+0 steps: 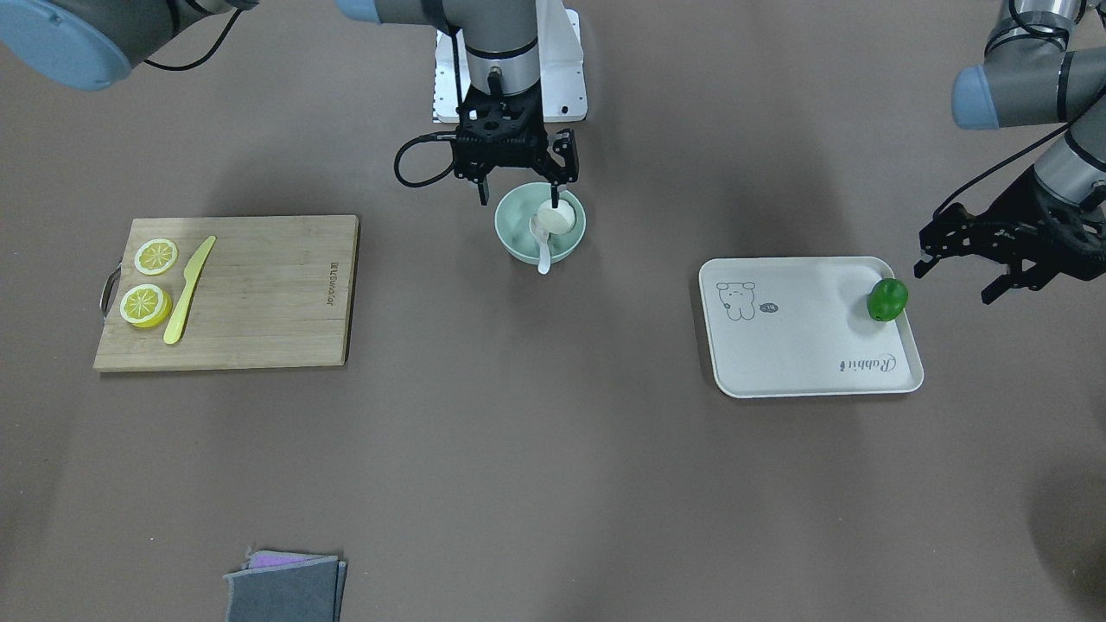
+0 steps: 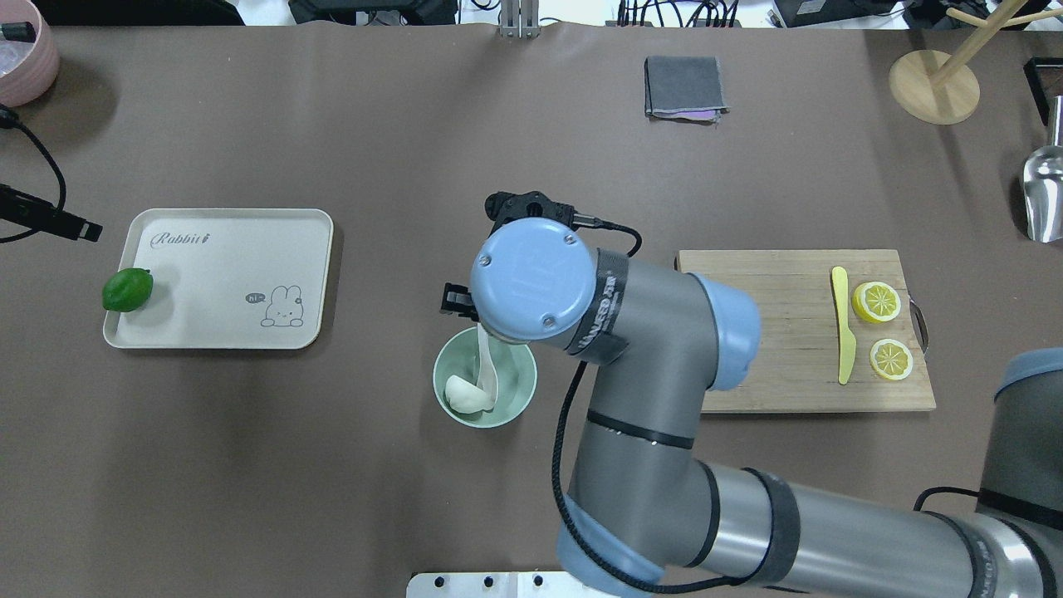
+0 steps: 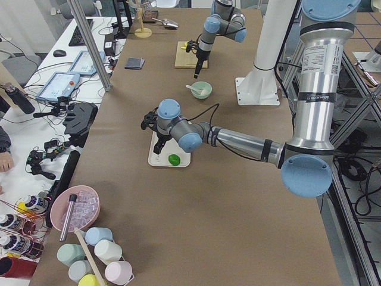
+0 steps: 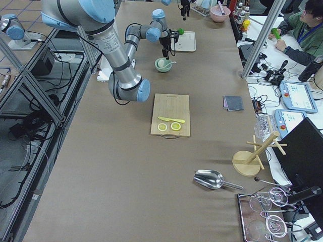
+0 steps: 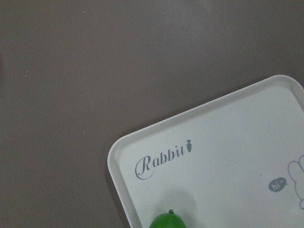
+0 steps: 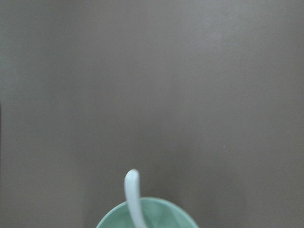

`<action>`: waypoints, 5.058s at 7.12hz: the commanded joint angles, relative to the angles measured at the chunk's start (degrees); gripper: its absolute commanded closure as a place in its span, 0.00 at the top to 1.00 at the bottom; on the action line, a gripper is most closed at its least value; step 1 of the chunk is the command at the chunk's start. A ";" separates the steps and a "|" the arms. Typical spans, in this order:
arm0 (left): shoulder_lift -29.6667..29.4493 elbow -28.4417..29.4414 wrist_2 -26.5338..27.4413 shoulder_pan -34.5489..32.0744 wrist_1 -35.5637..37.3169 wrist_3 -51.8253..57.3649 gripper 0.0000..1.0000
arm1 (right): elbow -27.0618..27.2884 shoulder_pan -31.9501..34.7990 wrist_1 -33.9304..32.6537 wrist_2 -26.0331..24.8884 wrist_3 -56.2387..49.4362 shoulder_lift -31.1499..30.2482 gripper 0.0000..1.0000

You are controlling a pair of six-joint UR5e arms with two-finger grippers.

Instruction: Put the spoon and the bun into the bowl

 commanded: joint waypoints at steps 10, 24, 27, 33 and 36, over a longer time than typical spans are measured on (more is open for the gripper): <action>7.27 -7.84 -6.07 -23.57 40.22 31.14 0.98 | 1.37 59.20 0.38 31.48 -87.72 -45.52 1.00; 9.38 -11.34 -5.99 -24.45 39.34 31.14 0.98 | -2.09 75.26 2.31 36.60 -95.27 -56.71 1.00; 9.47 -11.88 -5.90 -24.54 39.43 31.14 0.98 | -2.26 74.38 2.22 37.48 -95.18 -57.15 1.00; 9.38 -11.88 -5.90 -24.54 39.43 31.14 0.98 | -2.53 74.11 2.22 38.62 -95.18 -57.86 1.00; 9.38 -11.79 -5.90 -24.45 39.43 31.14 0.98 | -2.53 73.94 2.31 38.80 -95.18 -57.86 1.00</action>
